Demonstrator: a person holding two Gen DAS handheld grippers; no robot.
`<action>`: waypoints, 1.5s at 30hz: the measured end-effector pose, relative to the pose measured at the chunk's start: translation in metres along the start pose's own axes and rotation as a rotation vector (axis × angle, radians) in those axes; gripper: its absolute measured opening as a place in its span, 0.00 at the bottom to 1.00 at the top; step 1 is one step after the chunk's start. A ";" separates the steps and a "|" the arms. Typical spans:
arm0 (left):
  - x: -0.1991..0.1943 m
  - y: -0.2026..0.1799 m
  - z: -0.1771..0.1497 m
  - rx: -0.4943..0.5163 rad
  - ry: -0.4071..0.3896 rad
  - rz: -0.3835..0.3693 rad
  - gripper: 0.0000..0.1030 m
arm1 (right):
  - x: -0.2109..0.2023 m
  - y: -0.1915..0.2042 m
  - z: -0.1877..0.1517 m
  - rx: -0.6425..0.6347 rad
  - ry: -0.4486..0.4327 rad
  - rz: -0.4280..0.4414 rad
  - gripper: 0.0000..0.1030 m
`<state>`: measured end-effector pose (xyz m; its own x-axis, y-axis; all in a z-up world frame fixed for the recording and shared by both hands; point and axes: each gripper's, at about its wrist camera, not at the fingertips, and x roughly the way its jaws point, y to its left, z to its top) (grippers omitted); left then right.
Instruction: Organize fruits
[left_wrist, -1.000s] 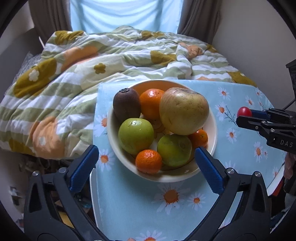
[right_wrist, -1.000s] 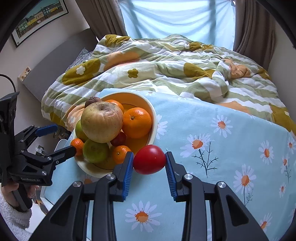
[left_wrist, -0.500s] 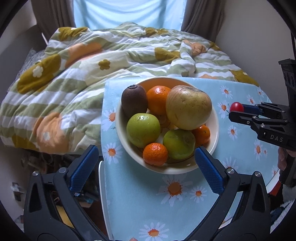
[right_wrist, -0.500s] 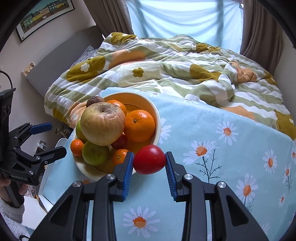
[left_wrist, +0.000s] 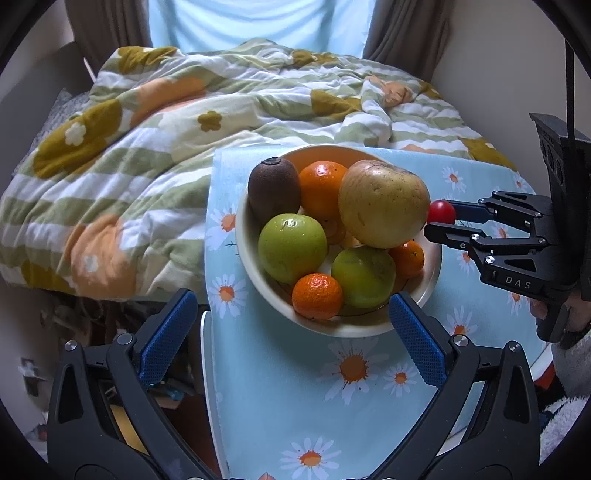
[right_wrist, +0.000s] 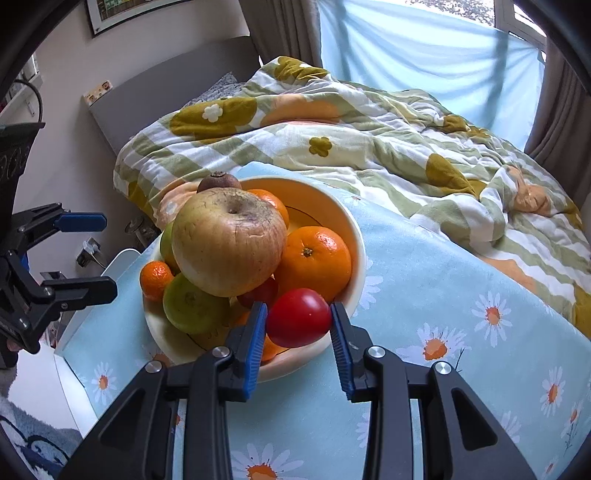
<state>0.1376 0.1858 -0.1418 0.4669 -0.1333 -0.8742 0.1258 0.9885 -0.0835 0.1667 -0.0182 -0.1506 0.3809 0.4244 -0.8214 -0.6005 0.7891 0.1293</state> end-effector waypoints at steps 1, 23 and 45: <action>0.000 0.000 0.000 0.000 -0.001 0.000 1.00 | 0.000 0.000 0.000 -0.011 -0.003 -0.002 0.31; -0.027 -0.020 -0.002 0.021 -0.049 0.003 1.00 | -0.043 0.001 -0.011 0.019 -0.099 -0.059 0.93; -0.141 -0.108 -0.002 -0.032 -0.268 0.062 1.00 | -0.230 -0.018 -0.060 0.401 -0.190 -0.365 1.00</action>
<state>0.0562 0.0980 -0.0104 0.6887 -0.0821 -0.7204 0.0635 0.9966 -0.0528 0.0481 -0.1570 0.0031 0.6554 0.1355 -0.7431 -0.1062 0.9905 0.0869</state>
